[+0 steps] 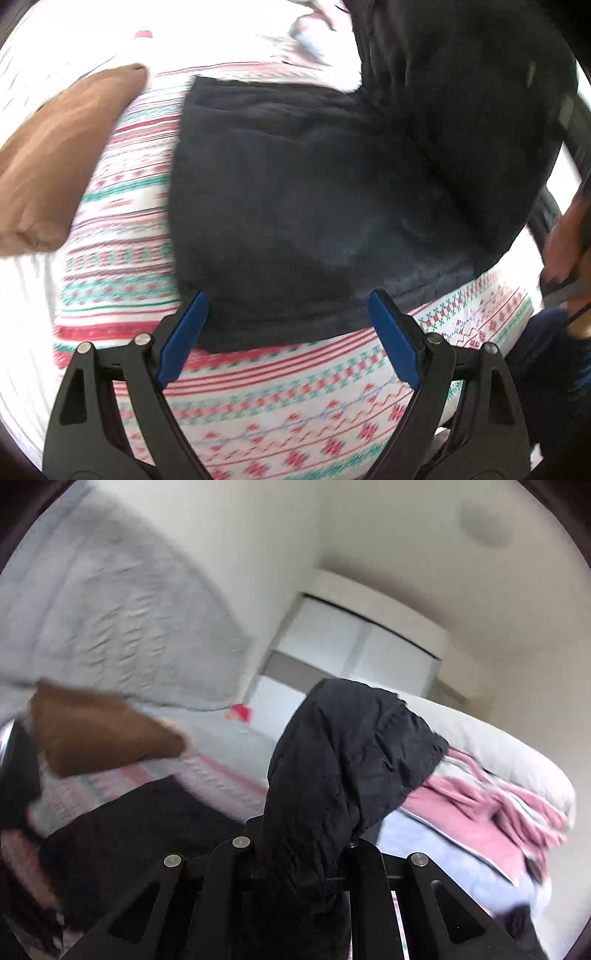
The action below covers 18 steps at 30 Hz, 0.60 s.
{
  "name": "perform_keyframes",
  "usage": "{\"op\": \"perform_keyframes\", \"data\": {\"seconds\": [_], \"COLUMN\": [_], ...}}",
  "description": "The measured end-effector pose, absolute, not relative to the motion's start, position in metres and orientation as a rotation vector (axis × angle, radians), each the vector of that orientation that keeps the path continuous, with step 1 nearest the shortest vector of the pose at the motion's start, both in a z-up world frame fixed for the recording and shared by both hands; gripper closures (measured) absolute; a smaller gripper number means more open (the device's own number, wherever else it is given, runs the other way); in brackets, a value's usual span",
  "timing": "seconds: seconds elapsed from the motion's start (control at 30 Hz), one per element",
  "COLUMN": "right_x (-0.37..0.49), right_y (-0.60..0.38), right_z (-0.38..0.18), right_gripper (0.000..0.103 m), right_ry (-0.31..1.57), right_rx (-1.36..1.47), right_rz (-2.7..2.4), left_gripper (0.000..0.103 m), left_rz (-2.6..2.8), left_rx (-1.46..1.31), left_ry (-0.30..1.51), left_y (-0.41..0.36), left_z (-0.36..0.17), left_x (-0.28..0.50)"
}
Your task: Fold large clothes
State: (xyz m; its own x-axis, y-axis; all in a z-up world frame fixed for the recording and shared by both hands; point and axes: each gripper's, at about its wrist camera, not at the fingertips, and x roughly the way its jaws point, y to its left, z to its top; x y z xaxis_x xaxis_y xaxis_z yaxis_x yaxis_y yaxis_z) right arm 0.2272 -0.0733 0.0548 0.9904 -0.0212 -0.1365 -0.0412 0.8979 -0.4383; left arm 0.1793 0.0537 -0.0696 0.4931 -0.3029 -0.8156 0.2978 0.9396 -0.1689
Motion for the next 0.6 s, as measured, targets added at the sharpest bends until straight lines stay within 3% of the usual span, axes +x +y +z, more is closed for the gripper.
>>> {"op": "perform_keyframes", "data": {"seconds": [0.27, 0.4, 0.6], "right_x": [0.251, 0.252, 0.247], "right_y": [0.032, 0.054, 0.050], "right_z": [-0.039, -0.070, -0.060], "right_gripper": [0.084, 0.073, 0.051], "right_ry": [0.278, 0.292, 0.375], "right_rx": [-0.791, -0.916, -0.838], "right_rz": [0.213, 0.222, 0.336], "left_gripper": [0.014, 0.014, 0.014], "left_rz": [-0.145, -0.164, -0.190], "left_rx": [-0.292, -0.349, -0.331], "left_ry": [0.945, 0.976, 0.973], "left_y": [0.170, 0.174, 0.160], "left_z": [-0.049, -0.053, -0.045], "left_x": [0.185, 0.190, 0.199]}}
